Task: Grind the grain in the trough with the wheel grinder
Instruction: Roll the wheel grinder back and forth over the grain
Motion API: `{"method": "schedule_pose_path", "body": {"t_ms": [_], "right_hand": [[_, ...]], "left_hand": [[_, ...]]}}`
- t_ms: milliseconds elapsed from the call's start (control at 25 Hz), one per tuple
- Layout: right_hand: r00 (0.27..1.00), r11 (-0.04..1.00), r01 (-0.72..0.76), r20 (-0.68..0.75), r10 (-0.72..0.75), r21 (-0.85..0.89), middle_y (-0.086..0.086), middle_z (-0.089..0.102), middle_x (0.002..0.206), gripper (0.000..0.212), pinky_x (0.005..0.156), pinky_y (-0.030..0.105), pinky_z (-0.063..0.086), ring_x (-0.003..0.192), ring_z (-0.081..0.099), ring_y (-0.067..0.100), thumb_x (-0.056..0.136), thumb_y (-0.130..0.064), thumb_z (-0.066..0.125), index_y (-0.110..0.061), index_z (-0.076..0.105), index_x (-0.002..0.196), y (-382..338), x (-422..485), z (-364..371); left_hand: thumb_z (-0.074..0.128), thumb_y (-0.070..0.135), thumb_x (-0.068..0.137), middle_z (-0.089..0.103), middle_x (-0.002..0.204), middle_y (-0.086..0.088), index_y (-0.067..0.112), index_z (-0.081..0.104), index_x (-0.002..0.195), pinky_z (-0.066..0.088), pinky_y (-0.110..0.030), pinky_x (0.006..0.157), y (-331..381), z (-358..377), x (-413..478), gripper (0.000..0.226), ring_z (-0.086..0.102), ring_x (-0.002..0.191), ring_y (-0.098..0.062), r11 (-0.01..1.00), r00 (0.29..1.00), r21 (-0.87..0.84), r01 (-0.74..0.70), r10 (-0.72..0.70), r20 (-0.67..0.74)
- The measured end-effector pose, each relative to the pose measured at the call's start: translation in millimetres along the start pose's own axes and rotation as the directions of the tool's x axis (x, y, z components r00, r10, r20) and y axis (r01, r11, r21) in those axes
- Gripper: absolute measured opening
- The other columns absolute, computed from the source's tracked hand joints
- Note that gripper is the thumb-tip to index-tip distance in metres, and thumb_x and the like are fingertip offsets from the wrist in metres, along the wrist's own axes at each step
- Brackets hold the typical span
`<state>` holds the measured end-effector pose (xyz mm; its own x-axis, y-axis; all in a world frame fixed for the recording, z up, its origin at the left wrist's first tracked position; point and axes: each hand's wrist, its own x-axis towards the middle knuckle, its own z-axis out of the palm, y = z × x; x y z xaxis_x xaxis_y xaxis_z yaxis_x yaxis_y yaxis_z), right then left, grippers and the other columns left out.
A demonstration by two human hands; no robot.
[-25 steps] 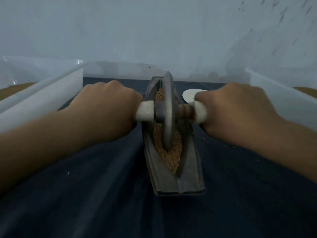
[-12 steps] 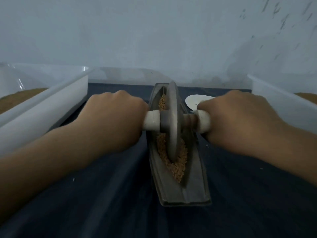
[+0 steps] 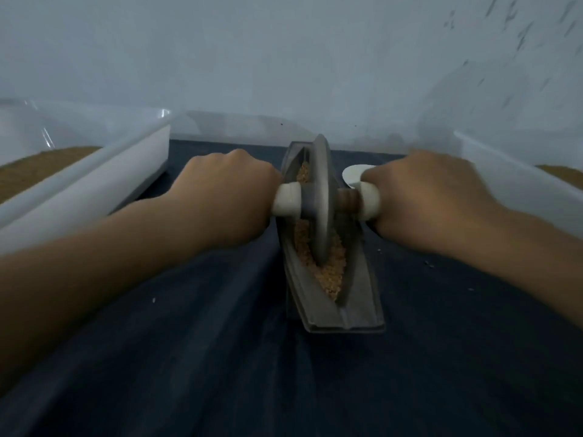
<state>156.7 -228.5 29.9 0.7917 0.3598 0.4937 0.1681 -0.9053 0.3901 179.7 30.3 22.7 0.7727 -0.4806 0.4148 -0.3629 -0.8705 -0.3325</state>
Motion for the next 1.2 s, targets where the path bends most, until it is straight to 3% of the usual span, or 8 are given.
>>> {"method": "schedule_pose_path", "body": {"t_ms": [120,200,320,400,560,880,1080,1200], "right_hand": [[0.996,0.996,-0.06,-0.073,0.055,-0.06,-0.016,0.021,0.047,0.021,0.048,0.012,0.007,0.043,0.009,-0.001,0.06,-0.046,0.06,-0.033,0.043,0.059,-5.2,5.0,1.3],[0.989,0.988,-0.146,0.044,0.144,0.054,-0.008,0.044,0.059,0.02,0.047,0.02,0.02,0.047,0.029,0.011,0.076,-0.041,0.067,-0.032,0.052,0.069,-10.7,31.6,12.4],[0.945,0.94,-0.274,0.239,0.224,0.204,-0.001,0.06,0.082,0.018,0.057,0.03,0.037,0.072,0.052,0.022,0.089,-0.042,0.065,-0.029,0.055,0.081,-7.8,55.9,23.6],[0.967,0.963,-0.197,0.197,0.16,0.186,-0.005,0.057,0.073,0.02,0.053,0.029,0.038,0.067,0.055,0.022,0.086,-0.038,0.065,-0.029,0.052,0.073,-2.3,40.1,17.7],[0.992,0.993,0.051,-0.121,-0.038,0.109,-0.016,0.029,0.048,0.017,0.04,0.02,0.033,0.041,0.023,0.005,0.066,-0.044,0.05,-0.034,0.038,0.06,1.8,-11.8,8.2],[0.954,0.961,-0.231,0.229,0.192,0.153,0.0,0.055,0.079,0.012,0.06,0.03,0.039,0.069,0.05,0.023,0.087,-0.039,0.067,-0.028,0.063,0.085,-10.5,60.6,10.3],[0.998,0.997,0.036,-0.061,-0.031,0.073,-0.018,0.027,0.044,0.013,0.042,0.012,0.018,0.037,0.025,0.001,0.062,-0.042,0.047,-0.037,0.037,0.057,-0.9,-6.4,-0.1],[0.998,0.997,-0.069,0.011,0.068,0.024,-0.017,0.029,0.047,0.014,0.045,0.013,0.017,0.039,0.025,0.005,0.065,-0.043,0.055,-0.035,0.045,0.059,-4.5,9.7,7.9]], "left_hand": [[0.069,0.031,0.068,0.035,0.054,0.008,0.03,0.046,0.067,0.022,-0.018,0.043,-1.7,1.9,2.6,0.023,0.032,0.039,-0.013,0.999,0.999,0.05,0.008,-0.006,-0.051],[0.062,0.025,0.083,0.056,0.075,-0.004,0.023,0.064,0.089,0.035,-0.031,0.051,3.1,10.5,33.3,0.007,0.058,0.061,-0.029,0.991,0.994,0.081,0.109,-0.108,-0.021],[0.055,0.018,0.091,0.06,0.097,-0.013,0.015,0.065,0.106,0.041,-0.038,0.065,5.8,2.7,71.5,0.018,0.063,0.087,-0.037,0.982,0.987,0.121,0.145,-0.152,0.048],[0.057,0.022,0.089,0.056,0.088,-0.008,0.019,0.064,0.102,0.04,-0.037,0.062,4.9,-4.7,56.1,0.015,0.062,0.082,-0.035,0.993,0.993,0.089,0.081,-0.088,0.076],[0.057,0.039,0.068,0.04,0.058,0.012,0.035,0.044,0.068,0.031,-0.022,0.044,-3.4,-3.7,-2.2,0.013,0.044,0.046,-0.014,0.996,0.998,-0.067,-0.057,0.055,-0.029],[0.059,0.03,0.089,0.049,0.086,-0.004,0.021,0.065,0.106,0.041,-0.037,0.065,0.4,9.1,65.4,0.02,0.057,0.079,-0.031,0.983,0.973,-0.005,0.186,-0.183,0.142],[0.057,0.04,0.065,0.046,0.058,0.012,0.036,0.047,0.067,0.037,-0.024,0.044,-5.2,0.9,-2.5,0.011,0.05,0.048,-0.016,0.996,0.999,-0.081,-0.044,0.042,-0.026],[0.062,0.038,0.073,0.04,0.061,0.01,0.034,0.057,0.076,0.026,-0.022,0.044,-4.8,8.0,17.0,0.007,0.044,0.049,-0.018,1.0,0.999,-0.011,-0.003,0.003,-0.043]]}}
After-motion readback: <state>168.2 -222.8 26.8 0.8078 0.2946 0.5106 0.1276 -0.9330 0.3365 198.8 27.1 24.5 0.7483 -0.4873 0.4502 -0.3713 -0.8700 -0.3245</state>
